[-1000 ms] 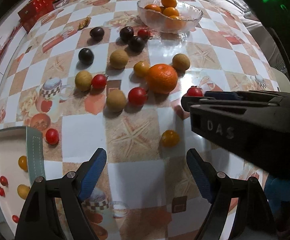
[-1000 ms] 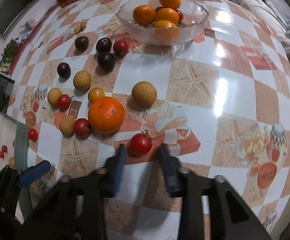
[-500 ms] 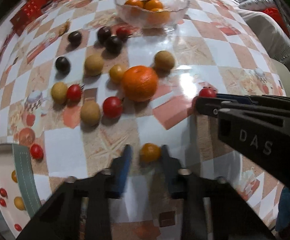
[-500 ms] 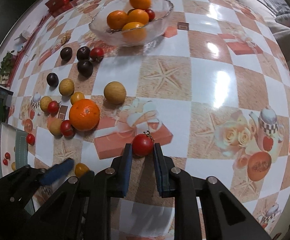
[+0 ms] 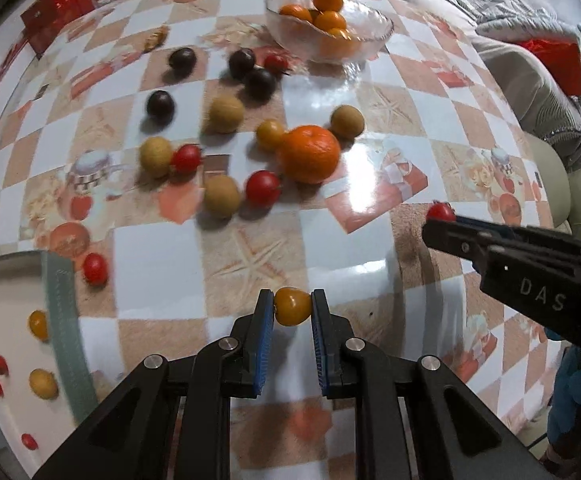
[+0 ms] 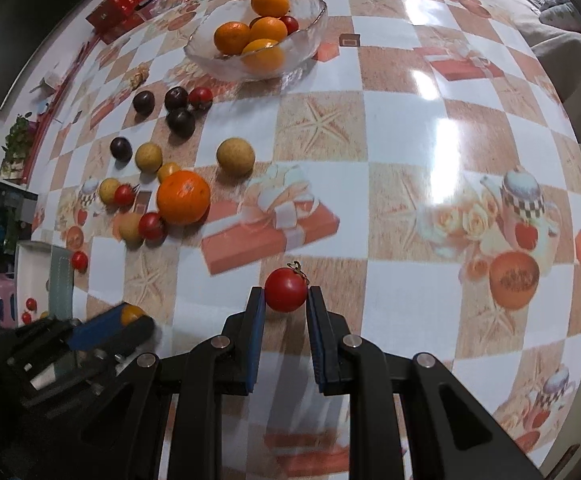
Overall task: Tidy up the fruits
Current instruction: 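Grasp a yellow cherry tomato with the left tool while the right tool grasps a red cherry tomato, then carry both tomatoes over the white tray and open both tools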
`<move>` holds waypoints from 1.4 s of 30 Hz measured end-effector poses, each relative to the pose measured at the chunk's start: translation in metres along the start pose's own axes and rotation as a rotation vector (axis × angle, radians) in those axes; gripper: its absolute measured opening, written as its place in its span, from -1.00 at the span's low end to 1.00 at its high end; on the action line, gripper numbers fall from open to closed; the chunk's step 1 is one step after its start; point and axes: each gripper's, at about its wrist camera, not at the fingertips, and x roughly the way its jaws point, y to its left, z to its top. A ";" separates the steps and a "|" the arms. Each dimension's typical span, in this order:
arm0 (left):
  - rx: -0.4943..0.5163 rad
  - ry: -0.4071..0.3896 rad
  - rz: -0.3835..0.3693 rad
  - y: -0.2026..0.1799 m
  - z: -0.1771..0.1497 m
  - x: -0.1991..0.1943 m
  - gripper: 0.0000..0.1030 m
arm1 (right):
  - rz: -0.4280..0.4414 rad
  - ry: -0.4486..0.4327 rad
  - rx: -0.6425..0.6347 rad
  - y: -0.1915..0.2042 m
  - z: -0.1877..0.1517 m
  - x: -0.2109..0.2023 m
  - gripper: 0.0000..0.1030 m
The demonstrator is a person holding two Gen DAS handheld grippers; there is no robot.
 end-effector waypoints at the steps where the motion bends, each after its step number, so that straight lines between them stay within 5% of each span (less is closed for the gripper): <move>1: -0.004 -0.003 -0.005 0.007 -0.004 -0.006 -0.61 | 0.003 0.000 0.002 0.000 -0.002 -0.003 -0.56; 18: -0.081 -0.055 0.048 0.073 -0.053 -0.078 -0.61 | 0.026 0.000 -0.065 0.052 -0.032 -0.043 -0.56; 42: -0.314 -0.053 0.149 0.217 -0.158 -0.124 -0.61 | 0.102 0.068 -0.385 0.235 -0.070 -0.034 -0.56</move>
